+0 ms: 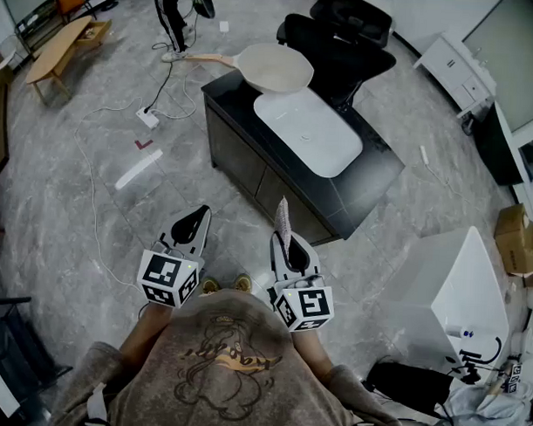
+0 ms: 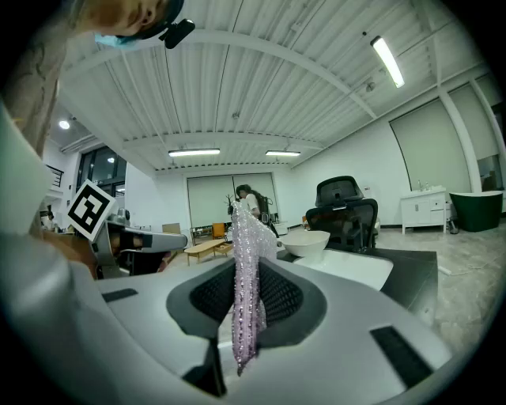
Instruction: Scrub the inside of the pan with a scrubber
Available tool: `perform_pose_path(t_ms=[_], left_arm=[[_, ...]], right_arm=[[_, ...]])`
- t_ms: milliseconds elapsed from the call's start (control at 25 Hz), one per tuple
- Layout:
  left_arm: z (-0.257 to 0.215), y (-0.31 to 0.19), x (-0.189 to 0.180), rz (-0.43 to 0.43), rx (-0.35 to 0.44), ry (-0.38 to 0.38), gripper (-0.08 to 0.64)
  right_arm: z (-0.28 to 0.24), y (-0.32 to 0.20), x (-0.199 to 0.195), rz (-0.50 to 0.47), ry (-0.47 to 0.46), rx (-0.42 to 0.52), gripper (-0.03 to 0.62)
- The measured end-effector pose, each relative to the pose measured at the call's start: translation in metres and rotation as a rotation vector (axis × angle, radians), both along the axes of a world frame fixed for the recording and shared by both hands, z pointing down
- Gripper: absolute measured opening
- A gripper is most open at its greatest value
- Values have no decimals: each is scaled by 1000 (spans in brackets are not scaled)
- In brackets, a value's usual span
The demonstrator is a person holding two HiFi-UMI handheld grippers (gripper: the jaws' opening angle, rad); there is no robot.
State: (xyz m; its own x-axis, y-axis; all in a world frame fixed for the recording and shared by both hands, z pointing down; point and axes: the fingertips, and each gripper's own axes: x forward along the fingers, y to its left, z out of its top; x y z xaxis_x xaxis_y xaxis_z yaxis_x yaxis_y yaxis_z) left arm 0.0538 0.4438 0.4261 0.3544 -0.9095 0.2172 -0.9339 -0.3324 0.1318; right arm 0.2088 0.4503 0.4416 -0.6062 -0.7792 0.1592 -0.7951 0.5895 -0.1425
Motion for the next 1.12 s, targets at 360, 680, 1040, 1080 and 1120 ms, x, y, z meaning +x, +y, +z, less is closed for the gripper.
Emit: perform_pose_path(t_ms=[360, 680, 1040, 1080, 1120], left_arm=[[3, -2, -15, 7, -2, 10, 18], [22, -10, -41, 27, -26, 18, 18], [33, -69, -64, 44, -21, 24, 18], [33, -77, -64, 54, -20, 22, 18], [33, -86, -64, 66, -19, 24, 18]], right_arm=[[0, -2, -18, -1, -22, -2, 83], [3, -10, -34, 34, -20, 20, 83], [3, -73, -50, 66, -17, 66, 83], [3, -83, -50, 72, -21, 74, 83], [3, -95, -51, 76, -26, 80, 83]])
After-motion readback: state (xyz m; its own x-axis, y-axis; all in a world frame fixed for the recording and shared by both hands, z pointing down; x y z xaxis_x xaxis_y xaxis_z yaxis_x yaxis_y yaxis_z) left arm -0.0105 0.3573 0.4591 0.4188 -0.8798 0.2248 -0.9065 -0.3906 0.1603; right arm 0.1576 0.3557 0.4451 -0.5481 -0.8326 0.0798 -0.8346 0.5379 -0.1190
